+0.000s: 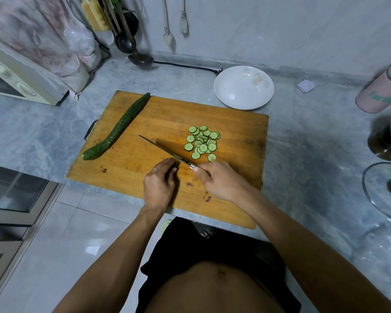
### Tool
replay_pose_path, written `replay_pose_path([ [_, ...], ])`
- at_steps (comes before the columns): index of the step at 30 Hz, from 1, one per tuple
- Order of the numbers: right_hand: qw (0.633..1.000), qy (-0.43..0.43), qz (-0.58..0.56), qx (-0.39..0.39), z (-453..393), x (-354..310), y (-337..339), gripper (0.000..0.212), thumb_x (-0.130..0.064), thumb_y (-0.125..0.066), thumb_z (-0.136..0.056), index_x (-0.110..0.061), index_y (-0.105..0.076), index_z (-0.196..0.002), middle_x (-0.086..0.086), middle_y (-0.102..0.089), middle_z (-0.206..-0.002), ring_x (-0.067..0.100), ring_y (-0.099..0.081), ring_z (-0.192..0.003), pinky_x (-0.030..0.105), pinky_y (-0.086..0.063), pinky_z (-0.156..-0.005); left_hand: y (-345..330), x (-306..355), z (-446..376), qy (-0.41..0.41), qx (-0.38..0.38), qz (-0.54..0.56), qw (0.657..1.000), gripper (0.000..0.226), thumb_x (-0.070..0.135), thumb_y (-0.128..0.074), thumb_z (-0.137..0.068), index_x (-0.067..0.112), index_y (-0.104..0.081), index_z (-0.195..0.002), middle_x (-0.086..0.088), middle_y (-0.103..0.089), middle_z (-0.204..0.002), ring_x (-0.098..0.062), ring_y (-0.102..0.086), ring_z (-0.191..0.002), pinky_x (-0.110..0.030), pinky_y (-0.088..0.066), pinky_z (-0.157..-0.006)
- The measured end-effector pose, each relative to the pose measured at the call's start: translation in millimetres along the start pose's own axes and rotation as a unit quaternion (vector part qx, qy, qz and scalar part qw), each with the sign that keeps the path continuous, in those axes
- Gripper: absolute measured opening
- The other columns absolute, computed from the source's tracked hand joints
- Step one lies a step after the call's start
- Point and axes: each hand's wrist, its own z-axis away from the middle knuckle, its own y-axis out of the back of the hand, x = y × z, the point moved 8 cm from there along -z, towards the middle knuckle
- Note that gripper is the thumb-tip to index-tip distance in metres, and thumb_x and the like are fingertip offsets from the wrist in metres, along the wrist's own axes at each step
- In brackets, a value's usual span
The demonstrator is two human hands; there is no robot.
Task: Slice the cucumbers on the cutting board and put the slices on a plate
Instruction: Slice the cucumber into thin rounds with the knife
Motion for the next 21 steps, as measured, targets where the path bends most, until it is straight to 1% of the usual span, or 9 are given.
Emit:
replay_pose_path([
  [3,1.000,0.002,-0.006,0.014,6,8,7,0.047,-0.039,-0.041,-0.106,-0.011,-0.045,-0.069,0.002,-0.041,-0.059,0.017,-0.037,-0.051,0.032,-0.026,-0.053,-1,-3,0,0.005,0.002,0.000,1.000,0.021,0.008,-0.068,-0.088,0.002,-0.071,-0.108,-0.010,-0.071,-0.110,-0.026,-0.067,-0.099,-0.025,-0.047,-0.088],
  [6,1.000,0.011,-0.012,0.012,14,11,10,0.046,-0.040,-0.041,-0.106,-0.014,-0.044,-0.067,0.003,-0.042,-0.058,0.019,-0.039,-0.052,0.033,-0.026,-0.053,-1,-4,1,0.005,0.011,0.005,1.000,0.017,0.007,-0.070,-0.087,-0.001,-0.073,-0.101,-0.012,-0.070,-0.107,-0.026,-0.066,-0.092,-0.021,-0.046,-0.084],
  [9,0.999,0.027,-0.020,0.003,22,5,11,0.047,-0.039,-0.040,-0.106,-0.010,-0.047,-0.070,0.005,-0.042,-0.059,0.020,-0.040,-0.053,0.033,-0.026,-0.054,-2,-6,1,0.001,0.009,0.000,1.000,0.016,0.006,-0.071,-0.086,-0.002,-0.074,-0.099,-0.013,-0.069,-0.106,-0.025,-0.066,-0.088,-0.016,-0.044,-0.081],
  [12,0.999,0.037,-0.024,-0.010,25,0,7,0.047,-0.041,-0.039,-0.107,-0.005,-0.056,-0.080,0.007,-0.045,-0.062,0.034,-0.047,-0.058,0.035,-0.032,-0.055,-2,-5,2,-0.007,0.010,0.001,1.000,0.014,0.004,-0.071,-0.086,-0.003,-0.074,-0.098,-0.013,-0.069,-0.105,-0.023,-0.065,-0.085,-0.013,-0.042,-0.079],
  [14,0.999,0.046,-0.013,-0.018,25,-4,5,0.044,-0.042,-0.039,-0.106,-0.013,-0.063,-0.083,0.008,-0.048,-0.063,0.040,-0.054,-0.064,0.040,-0.038,-0.056,-3,-4,2,-0.013,0.010,-0.006,1.000,0.012,0.003,-0.072,-0.085,-0.003,-0.075,-0.095,-0.014,-0.069,-0.102,-0.021,-0.063,-0.081,-0.014,-0.041,-0.074],
  [16,0.998,0.052,-0.007,-0.019,26,-7,5,0.038,-0.043,-0.039,-0.106,-0.032,-0.060,-0.076,0.004,-0.049,-0.061,0.035,-0.053,-0.059,0.048,-0.047,-0.060,-4,-5,3,-0.009,0.009,-0.009,1.000,0.011,0.003,-0.073,-0.084,-0.003,-0.075,-0.093,-0.013,-0.069,-0.101,-0.023,-0.063,-0.078,-0.016,-0.041,-0.070],
  [17,0.998,0.052,-0.006,-0.018,26,-8,5,0.038,-0.042,-0.040,-0.106,-0.037,-0.056,-0.072,0.001,-0.048,-0.059,0.030,-0.050,-0.055,0.049,-0.049,-0.061,-4,-5,3,-0.005,0.010,-0.008,1.000,0.011,0.002,-0.073,-0.084,-0.002,-0.075,-0.093,-0.013,-0.070,-0.101,-0.023,-0.064,-0.077,-0.016,-0.041,-0.070],
  [19,0.999,0.048,-0.009,-0.015,27,-9,7,0.039,-0.041,-0.041,-0.106,-0.038,-0.053,-0.070,-0.001,-0.047,-0.057,0.024,-0.046,-0.052,0.050,-0.048,-0.059,-5,-5,3,-0.002,0.011,-0.006,1.000,0.011,0.001,-0.073,-0.083,-0.003,-0.075,-0.093,-0.013,-0.070,-0.100,-0.022,-0.063,-0.077,-0.013,-0.039,-0.071],
  [21,0.999,0.046,-0.009,-0.016,28,-10,6,0.038,-0.040,-0.041,-0.107,-0.038,-0.053,-0.071,-0.002,-0.048,-0.057,0.023,-0.047,-0.052,0.049,-0.046,-0.058,-5,-5,3,0.000,0.010,-0.008,1.000,0.010,0.002,-0.073,-0.083,-0.003,-0.075,-0.092,-0.013,-0.070,-0.099,-0.024,-0.064,-0.077,-0.012,-0.038,-0.071],
])
